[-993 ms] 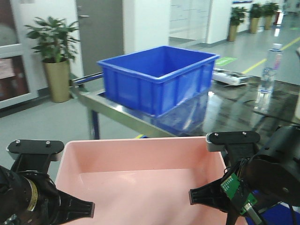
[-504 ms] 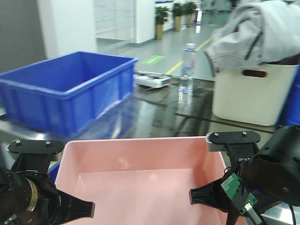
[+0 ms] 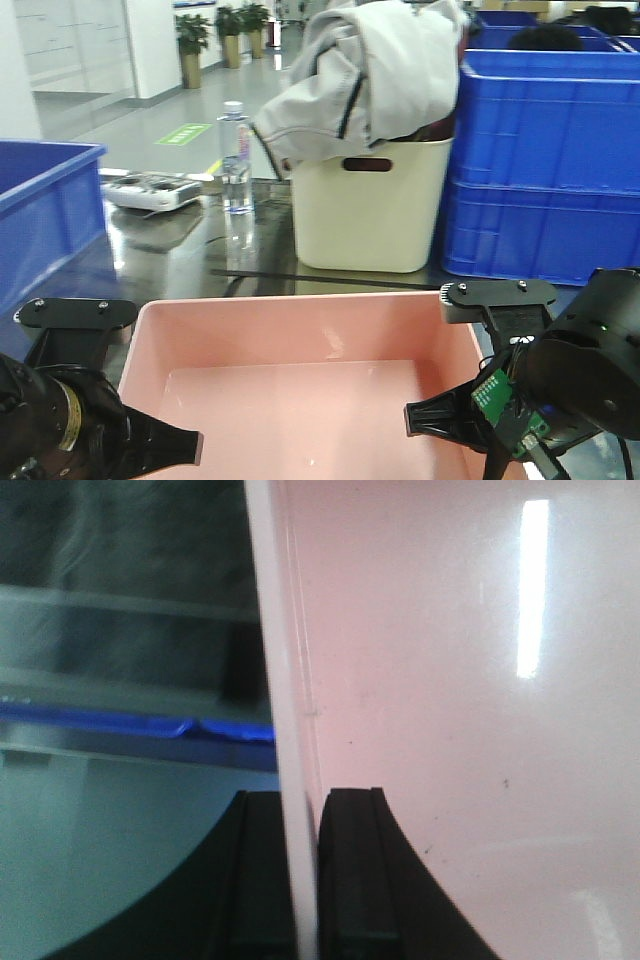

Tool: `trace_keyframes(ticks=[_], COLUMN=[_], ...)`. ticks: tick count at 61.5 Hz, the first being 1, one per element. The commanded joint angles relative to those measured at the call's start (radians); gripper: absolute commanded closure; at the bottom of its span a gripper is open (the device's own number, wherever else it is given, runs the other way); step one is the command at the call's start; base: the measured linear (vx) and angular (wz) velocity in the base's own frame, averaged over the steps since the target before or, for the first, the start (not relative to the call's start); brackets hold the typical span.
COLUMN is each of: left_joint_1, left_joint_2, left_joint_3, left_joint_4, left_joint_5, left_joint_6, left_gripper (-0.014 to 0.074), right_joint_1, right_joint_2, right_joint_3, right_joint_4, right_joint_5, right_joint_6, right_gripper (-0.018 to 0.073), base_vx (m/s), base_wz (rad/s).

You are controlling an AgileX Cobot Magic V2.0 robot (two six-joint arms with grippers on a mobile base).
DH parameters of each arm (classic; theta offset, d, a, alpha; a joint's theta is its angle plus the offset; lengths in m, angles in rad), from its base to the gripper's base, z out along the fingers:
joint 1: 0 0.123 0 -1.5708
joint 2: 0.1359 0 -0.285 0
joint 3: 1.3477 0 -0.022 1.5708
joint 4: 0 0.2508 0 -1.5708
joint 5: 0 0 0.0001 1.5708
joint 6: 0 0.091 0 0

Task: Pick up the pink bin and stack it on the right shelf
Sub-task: 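Hold the bin while driving up to the metal shelf with blue crates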

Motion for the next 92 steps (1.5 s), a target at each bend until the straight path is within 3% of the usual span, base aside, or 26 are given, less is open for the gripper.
trace_keyframes(ticks=[1, 92], left_joint_1=[-0.009, -0.009], left_joint_2=[-0.034, -0.034], left_joint_3=[-0.029, -0.029], left_joint_4=[0.047, 0.047], left_joint_5=[-0.031, -0.031], left_joint_6=[-0.004, -0.004], left_gripper=[0.0503, 0.0503], right_joint_1=[-0.003, -0.003], right_joint_2=[-0.034, -0.034], right_joint_3=[-0.028, -0.028], right_joint_4=[-0.076, -0.076], right_joint_5=[-0.026, -0.024], right_joint_6=[-0.006, -0.006], right_gripper=[0.0565, 0.0565], base_vx=[0.18, 0.11], base_wz=[-0.38, -0.09])
